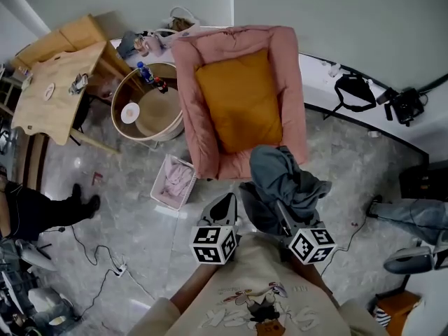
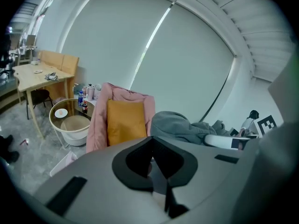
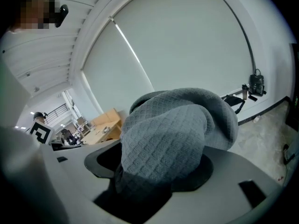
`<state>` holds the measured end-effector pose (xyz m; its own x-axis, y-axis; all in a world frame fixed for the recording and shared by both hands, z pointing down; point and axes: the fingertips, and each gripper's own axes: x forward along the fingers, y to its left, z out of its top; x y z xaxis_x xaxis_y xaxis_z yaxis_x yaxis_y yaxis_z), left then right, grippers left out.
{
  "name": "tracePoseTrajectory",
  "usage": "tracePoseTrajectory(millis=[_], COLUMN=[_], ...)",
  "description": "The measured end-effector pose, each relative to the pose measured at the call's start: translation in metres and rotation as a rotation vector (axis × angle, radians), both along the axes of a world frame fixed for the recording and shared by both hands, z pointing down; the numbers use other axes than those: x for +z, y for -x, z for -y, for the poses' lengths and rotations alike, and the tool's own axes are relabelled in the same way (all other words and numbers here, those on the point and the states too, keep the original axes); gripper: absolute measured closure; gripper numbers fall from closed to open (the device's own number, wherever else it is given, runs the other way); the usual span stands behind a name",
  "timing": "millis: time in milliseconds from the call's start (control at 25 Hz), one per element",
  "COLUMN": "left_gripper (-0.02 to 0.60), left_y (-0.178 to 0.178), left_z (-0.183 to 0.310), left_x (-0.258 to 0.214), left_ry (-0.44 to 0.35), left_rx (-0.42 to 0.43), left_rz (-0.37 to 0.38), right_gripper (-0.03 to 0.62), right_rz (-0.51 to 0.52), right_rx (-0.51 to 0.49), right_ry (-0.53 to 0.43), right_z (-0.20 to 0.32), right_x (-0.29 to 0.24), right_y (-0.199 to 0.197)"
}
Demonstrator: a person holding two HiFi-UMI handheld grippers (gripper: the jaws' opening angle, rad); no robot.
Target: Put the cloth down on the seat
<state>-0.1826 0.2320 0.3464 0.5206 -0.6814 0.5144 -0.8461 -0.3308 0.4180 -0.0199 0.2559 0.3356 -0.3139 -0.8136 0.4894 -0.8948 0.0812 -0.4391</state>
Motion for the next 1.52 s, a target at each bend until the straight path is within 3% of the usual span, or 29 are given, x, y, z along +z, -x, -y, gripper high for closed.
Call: tracePoseTrajectory(millis=[640,960,1320,1520], left_gripper=[0.577,0.577,0.577,0.577], left_y=[-0.13,-0.156,-0.211,-0.214], left_z=[0.156,0.198,0.23,0.233], left_x=[-0.009,-0.014,-0.004,-0.003], left_ry=[0.035,0.031,0.015,0.023], left_rx=[-0.037,-0.084,-0.058,-0.082], left_rz=[0.091,0.124,0.166,0.182], right_gripper=[0.266,0.266,0.266,0.266], right_rz=[0.033,0.048,0.069,0.106], right_rx=[-0.164,-0.213,-0.247,-0.268], right_ry=[0.031,0.034,0.022,0.037], right_z=[0.18,0.225,0.266,0.28], right_x=[0.009,0.014,0.025,0.034], right_y=[-0.104,-0.136,-0.173,-0.181])
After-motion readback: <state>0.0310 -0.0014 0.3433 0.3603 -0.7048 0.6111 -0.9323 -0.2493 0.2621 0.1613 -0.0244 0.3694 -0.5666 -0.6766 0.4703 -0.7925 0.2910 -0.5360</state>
